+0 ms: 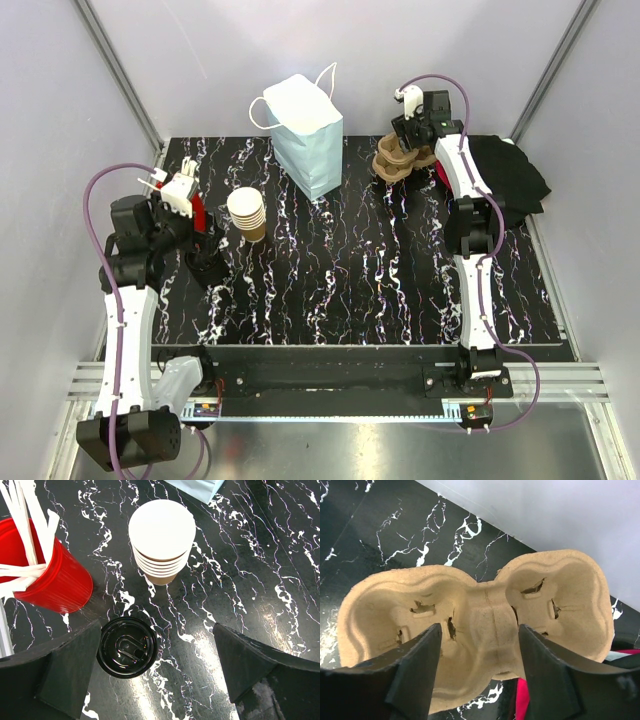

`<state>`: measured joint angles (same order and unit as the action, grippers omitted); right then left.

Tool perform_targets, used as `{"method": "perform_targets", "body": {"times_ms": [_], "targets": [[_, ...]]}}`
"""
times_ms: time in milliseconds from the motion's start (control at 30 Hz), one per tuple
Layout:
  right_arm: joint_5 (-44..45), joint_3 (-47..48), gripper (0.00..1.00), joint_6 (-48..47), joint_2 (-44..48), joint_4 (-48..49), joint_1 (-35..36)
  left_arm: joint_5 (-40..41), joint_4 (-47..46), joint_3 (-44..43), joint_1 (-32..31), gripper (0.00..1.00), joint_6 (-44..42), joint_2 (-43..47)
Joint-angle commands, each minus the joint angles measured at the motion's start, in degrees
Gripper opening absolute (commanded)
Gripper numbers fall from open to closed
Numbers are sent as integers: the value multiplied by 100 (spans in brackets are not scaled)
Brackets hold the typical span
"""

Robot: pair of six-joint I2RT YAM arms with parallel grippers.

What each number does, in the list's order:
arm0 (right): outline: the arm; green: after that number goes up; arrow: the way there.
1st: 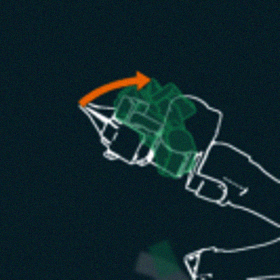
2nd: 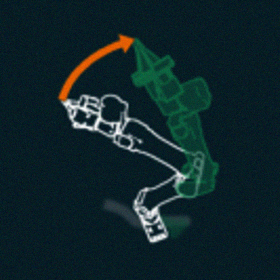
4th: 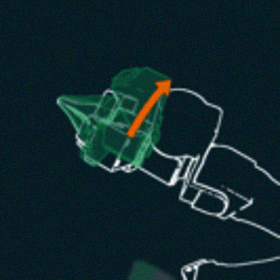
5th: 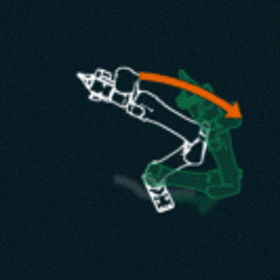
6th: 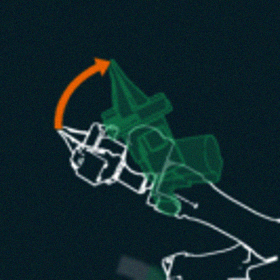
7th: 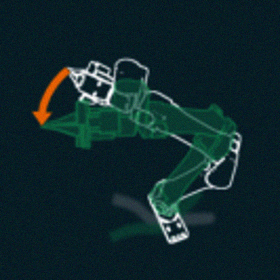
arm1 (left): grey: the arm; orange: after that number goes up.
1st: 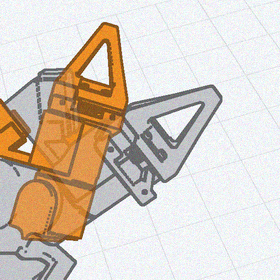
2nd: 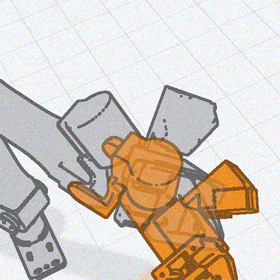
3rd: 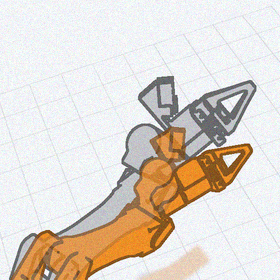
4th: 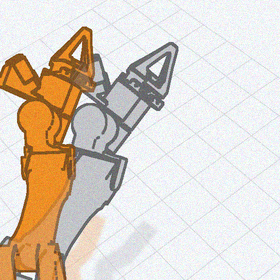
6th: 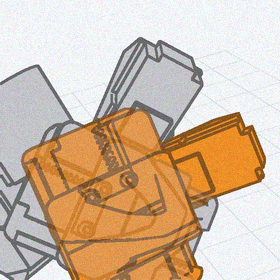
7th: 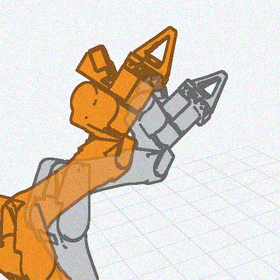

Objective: Pack the takeout coffee

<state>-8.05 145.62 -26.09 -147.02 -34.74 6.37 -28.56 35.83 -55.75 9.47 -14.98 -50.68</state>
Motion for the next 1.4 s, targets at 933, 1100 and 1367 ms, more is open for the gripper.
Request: {"method": "perform_targets", "body": {"times_ms": [933,1100,1367], "targets": [[-12,300,68,174,-187,310,-92,-194,-331,-15,98,99,39,-74],[-126,195,59,218,-134,293,-110,-212,-331,2,107,99,31,-74],[-179,72,49,358,50,301,-101,-229,-340,2,107,99,31,-74]]}}
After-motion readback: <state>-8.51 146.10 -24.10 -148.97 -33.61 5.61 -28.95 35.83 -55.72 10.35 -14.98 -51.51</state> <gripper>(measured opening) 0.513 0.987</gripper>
